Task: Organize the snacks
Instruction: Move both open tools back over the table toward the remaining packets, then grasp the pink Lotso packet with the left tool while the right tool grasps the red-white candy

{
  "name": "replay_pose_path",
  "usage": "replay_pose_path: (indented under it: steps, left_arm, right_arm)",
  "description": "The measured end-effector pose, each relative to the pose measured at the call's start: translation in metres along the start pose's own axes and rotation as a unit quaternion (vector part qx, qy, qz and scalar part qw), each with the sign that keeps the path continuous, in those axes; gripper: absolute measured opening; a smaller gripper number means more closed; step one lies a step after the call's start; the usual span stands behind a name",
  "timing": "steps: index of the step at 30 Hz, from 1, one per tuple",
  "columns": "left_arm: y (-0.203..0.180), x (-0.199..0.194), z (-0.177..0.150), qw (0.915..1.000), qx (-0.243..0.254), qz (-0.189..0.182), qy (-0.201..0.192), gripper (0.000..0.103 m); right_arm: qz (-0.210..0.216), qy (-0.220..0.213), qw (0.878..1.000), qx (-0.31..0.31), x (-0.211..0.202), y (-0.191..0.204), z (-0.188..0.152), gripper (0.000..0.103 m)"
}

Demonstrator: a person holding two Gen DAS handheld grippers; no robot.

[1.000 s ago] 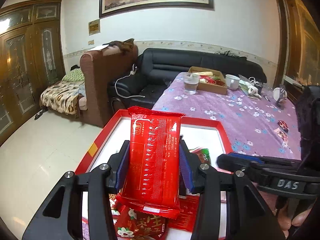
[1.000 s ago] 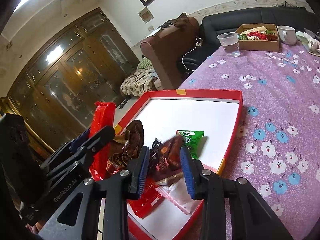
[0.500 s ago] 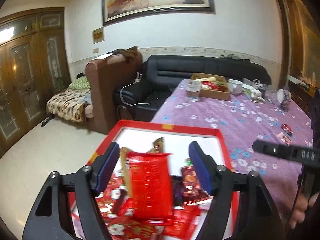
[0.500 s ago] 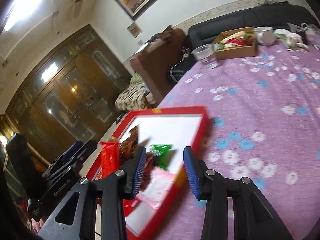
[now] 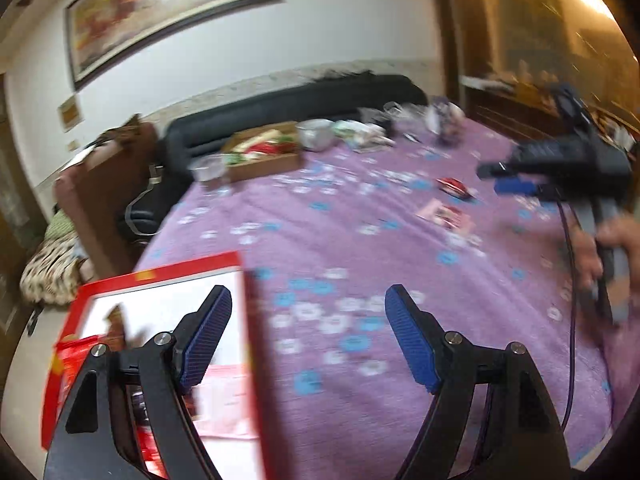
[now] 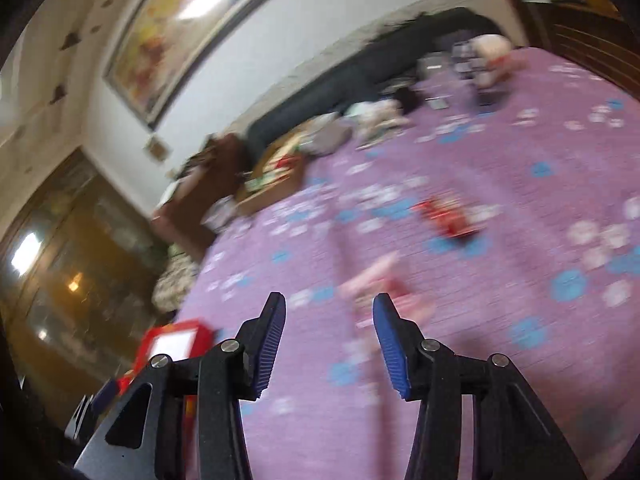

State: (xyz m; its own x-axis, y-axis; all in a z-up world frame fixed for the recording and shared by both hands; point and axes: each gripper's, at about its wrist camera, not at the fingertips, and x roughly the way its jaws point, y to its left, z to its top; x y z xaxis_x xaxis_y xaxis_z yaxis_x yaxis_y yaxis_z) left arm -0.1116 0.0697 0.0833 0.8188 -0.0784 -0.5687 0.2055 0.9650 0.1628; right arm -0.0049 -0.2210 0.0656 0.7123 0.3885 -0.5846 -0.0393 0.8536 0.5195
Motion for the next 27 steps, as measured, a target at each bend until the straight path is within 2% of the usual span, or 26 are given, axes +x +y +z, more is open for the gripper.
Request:
replay_pose_path:
  steps: [5,8,13,15,17,19,21,24,27]
  left_arm:
    - [-0.026,0.009,0.002,0.9989,0.017,-0.029,0.032,0.079]
    - [-0.029,0.012,0.001,0.9985,0.026,-0.021,0.043,0.079]
    - [-0.025,0.013,0.0,0.9981,0.026,-0.009,0.055,0.079]
    - [-0.024,0.014,0.0,0.9979,0.025,-0.008,0.059,0.079]
    - [-0.024,0.015,0.002,0.9977,0.022,-0.014,0.063,0.079]
    - [-0.026,0.016,0.007,0.997,0.018,-0.029,0.069,0.079]
    - [-0.03,0.018,0.017,0.9962,0.014,-0.048,0.071,0.079]
    - [-0.039,0.029,0.035,0.9947,0.0,-0.063,0.082,0.079]
    - [-0.054,0.048,0.056,0.9903,-0.029,-0.091,0.1,0.079]
  right_arm:
    - [-0.05,0.01,0.999,-0.008,0.021,-0.026,0.038,0.049]
    - [-0.074,0.027,0.997,-0.019,0.05,-0.031,0.053,0.05]
    - [-0.106,0.067,0.991,-0.04,0.101,-0.03,0.056,0.05]
    - [-0.117,0.073,0.989,-0.055,0.109,-0.028,0.05,0.049]
    - [-0.139,0.065,0.985,-0.082,0.107,-0.022,0.047,0.031]
    - [-0.146,0.066,0.984,-0.078,0.102,-0.024,0.045,0.028]
    - [-0.14,0.068,0.986,-0.058,0.094,-0.031,0.047,0.027]
    - [-0.088,0.055,0.994,0.021,0.062,-0.049,0.049,0.027]
    - [-0.063,0.002,0.996,0.058,0.026,-0.066,0.047,0.027]
